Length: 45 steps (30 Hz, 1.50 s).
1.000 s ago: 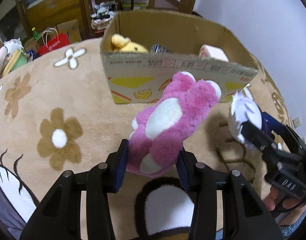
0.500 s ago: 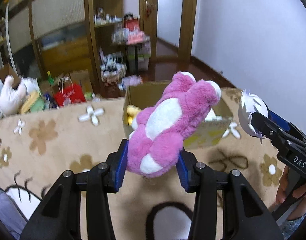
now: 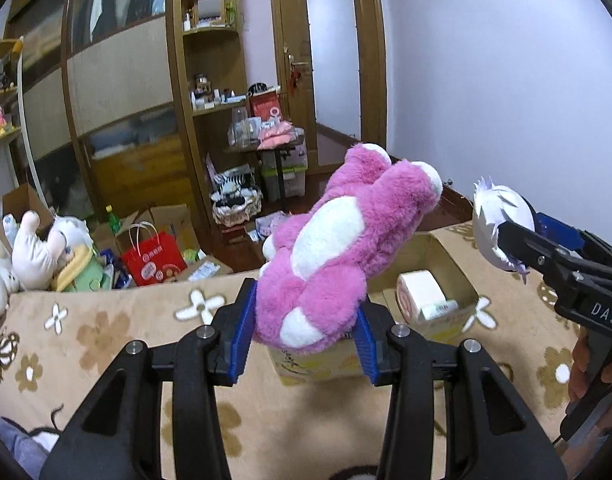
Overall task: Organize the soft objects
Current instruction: 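Lift the pink plush with the left tool while the right tool carries the doll over the box, then open both tools to drop the pink plush and doll into the box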
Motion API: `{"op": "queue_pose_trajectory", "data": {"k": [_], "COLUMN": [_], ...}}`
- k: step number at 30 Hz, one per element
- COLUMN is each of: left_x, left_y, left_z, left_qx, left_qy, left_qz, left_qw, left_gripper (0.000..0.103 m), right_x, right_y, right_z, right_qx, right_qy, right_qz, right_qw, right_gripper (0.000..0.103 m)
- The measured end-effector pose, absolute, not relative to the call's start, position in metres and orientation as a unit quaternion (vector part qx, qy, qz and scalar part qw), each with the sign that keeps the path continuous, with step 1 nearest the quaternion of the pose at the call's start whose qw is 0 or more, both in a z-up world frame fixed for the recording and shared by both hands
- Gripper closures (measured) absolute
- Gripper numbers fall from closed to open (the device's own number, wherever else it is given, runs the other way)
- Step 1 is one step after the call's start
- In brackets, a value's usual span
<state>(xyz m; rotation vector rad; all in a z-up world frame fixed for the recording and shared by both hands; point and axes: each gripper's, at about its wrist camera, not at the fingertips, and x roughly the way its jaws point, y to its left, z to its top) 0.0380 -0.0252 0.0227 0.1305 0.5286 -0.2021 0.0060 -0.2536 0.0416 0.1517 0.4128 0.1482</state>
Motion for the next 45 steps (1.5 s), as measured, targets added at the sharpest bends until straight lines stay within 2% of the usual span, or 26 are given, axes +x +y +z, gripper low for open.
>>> {"op": "queue_pose_trajectory", "data": {"k": [9,34,38,39,45], "left_x": [0.061,0.113,0.115,0.115,0.114], "left_y": [-0.037,-0.045,-0.044,-0.044,-0.041], "left_z": [0.018,-0.040,-0.044,-0.045,-0.042], "left_qx": [0.083,0.071,0.071,0.073,0.075], "left_qy": [0.241,0.324,0.330,0.329,0.319], "left_qz": [-0.089,-0.101,-0.101,-0.098,-0.085], "left_qw": [0.963,0.938,0.936,0.936,0.941], "left_gripper": [0.060,0.058,0.055,0.050,0.038], "right_x": [0.038,0.088,0.091,0.091,0.093], "right_y": [-0.252,-0.247,-0.242,-0.242,-0.241], "right_z": [0.044,-0.021,-0.027,-0.028,-0.034], "right_qx": [0.049,0.056,0.054,0.054,0.056], "right_qy": [0.199,0.263,0.269,0.271,0.283], "right_qz": [0.077,0.090,0.094,0.094,0.099], "right_qw": [0.976,0.959,0.957,0.957,0.952], "right_gripper": [0.009,0.007,0.005,0.004,0.004]}}
